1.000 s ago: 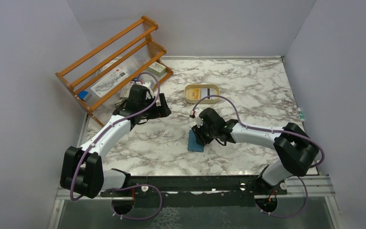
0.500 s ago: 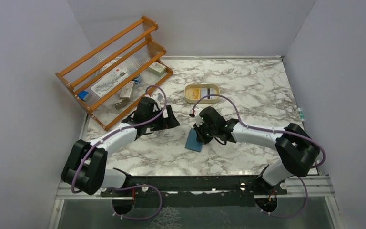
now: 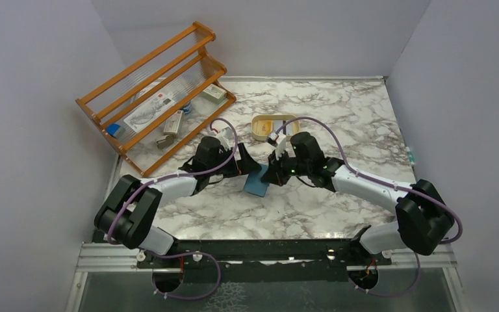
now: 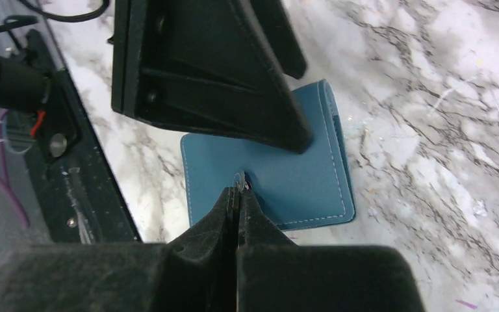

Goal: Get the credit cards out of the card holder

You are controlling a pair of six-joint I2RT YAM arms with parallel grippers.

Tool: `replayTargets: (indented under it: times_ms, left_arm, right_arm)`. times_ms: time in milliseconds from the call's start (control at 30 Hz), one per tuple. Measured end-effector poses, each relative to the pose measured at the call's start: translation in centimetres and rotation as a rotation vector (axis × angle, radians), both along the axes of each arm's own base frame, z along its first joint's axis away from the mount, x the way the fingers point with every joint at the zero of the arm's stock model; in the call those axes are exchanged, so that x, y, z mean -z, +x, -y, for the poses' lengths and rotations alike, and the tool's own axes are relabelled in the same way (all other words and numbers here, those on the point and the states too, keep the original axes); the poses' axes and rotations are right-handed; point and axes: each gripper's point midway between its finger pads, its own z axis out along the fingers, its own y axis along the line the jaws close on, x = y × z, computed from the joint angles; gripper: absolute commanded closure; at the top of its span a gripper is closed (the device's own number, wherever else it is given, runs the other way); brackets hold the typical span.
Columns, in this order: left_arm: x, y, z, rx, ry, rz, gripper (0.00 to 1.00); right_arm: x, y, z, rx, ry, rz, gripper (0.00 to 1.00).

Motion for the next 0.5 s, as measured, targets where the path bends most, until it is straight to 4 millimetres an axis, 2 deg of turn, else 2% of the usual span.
replayTargets:
  times_ms: [100,333,467,500]
  left_arm:
    - [-1.6,0.4,0.8,0.007,-0.076,0.03,0.09]
    - [-4.6,0.1,1.8,0.025,-0.271,0.032,0.5]
    - [-5.7,-0.1,2.2,0.039,-0.337,0.017,0.68]
    - [-5.9,-0.2,2.3,0.043,-0.348,0.015,0.7]
  right_arm:
    - [-0.7,-0.6,-0.5,-0.047,0.052,-0.011,0.99]
    - [-1.8,-2.0,-1.2,-0.13,0.138,-0.031,0.99]
    - [-2.6,-1.7,-1.0,-0.134,0.169,-0.026,0.99]
    - [-2.8,-1.6,-0.9,-0.134,0.179,-0.02,0.99]
